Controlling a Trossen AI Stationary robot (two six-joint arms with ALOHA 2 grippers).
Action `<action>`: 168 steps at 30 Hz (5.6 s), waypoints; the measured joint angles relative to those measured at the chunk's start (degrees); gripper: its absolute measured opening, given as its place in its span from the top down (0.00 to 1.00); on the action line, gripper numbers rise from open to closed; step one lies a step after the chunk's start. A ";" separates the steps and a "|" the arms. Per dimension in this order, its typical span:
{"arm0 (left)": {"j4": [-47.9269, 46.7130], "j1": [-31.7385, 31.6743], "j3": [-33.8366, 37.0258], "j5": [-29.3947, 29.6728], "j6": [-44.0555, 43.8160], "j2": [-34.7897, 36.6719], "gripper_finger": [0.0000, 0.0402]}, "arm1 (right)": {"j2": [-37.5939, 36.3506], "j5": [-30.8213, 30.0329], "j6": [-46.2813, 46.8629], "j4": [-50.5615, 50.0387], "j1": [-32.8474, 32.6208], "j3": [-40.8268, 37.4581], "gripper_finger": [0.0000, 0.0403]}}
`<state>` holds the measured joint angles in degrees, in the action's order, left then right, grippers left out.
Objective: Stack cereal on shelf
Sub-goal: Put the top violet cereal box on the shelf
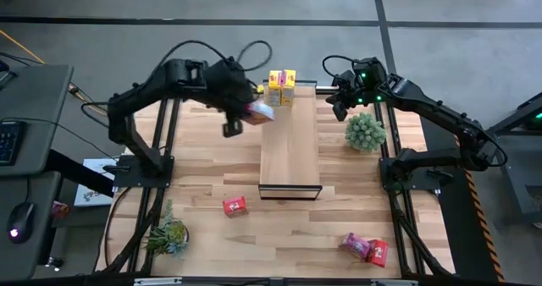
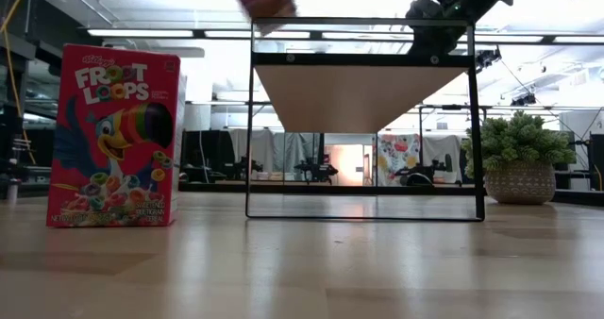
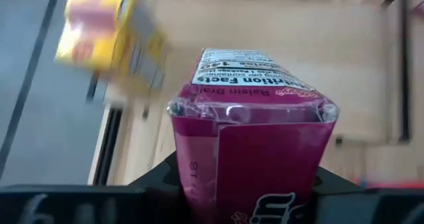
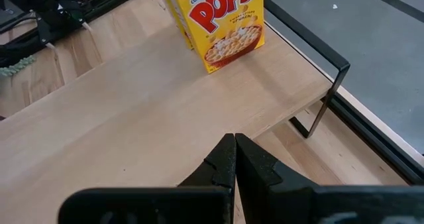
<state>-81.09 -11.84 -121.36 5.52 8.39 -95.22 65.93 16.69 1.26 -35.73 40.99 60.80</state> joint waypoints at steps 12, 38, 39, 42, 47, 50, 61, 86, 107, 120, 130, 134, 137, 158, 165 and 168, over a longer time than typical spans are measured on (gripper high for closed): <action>2.53 0.97 -6.19 1.60 8.48 -18.19 0.69 | 0.00 0.00 0.00 0.00 0.00 0.00 1.00; 5.51 -0.59 -6.16 4.11 10.34 -20.70 0.34 | 0.00 0.24 1.45 -0.02 0.00 0.00 1.00; 5.58 -0.63 -6.16 4.11 10.33 -20.70 0.33 | 0.00 0.24 1.48 -0.02 0.00 0.00 1.00; 5.57 -0.65 -6.83 4.09 10.31 -20.70 0.30 | 0.00 0.24 1.38 -0.02 0.00 0.00 1.00; 4.39 -0.62 -11.37 2.37 9.69 -20.62 0.30 | 0.00 0.24 2.20 -0.04 0.00 0.00 1.00; 4.67 -0.74 -13.74 -0.64 9.33 -20.38 0.30 | 0.00 0.24 3.94 0.10 -0.02 0.00 1.00; 6.53 -2.14 -13.27 -3.50 6.63 -17.08 0.30 | 0.00 0.22 3.69 0.37 0.00 0.00 1.00; 31.98 -5.59 14.60 -7.61 -5.80 6.89 0.79 | -0.04 14.69 3.88 1.50 -2.48 -0.58 1.00; 83.25 -10.42 68.08 -10.00 -24.86 35.60 1.00 | -0.35 10.27 11.73 12.69 -19.30 -2.82 1.00; 71.68 -14.25 68.06 -13.53 -13.31 32.52 1.00 | 0.48 10.36 13.31 17.29 -22.76 -2.84 1.00; 79.74 -15.75 68.04 -13.38 -10.10 19.11 1.00 | 9.11 -0.41 15.84 26.25 -27.32 -2.86 1.00; 83.49 -15.75 68.04 -13.41 -10.24 15.14 1.00 | 11.35 -5.32 15.85 26.47 -27.08 -2.86 1.00; 84.55 -15.73 68.04 -13.49 -10.74 13.58 1.00 | 11.68 -8.15 15.39 26.50 -26.53 -2.86 1.00; 85.32 -13.10 68.02 -14.03 -14.30 13.48 1.00 | 15.99 -8.49 16.74 32.49 -25.67 -2.86 1.00; 85.03 -11.76 68.02 -17.13 -17.27 13.66 1.00 | 16.02 -11.96 16.03 32.11 -23.95 -2.89 1.00; 84.98 -11.22 68.02 -17.22 -18.31 14.33 1.00 | 16.02 -12.14 15.23 32.07 -22.94 -2.89 1.00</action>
<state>3.89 -23.06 -53.34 -11.70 -9.92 -80.88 81.95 4.55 16.48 -3.65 18.05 57.91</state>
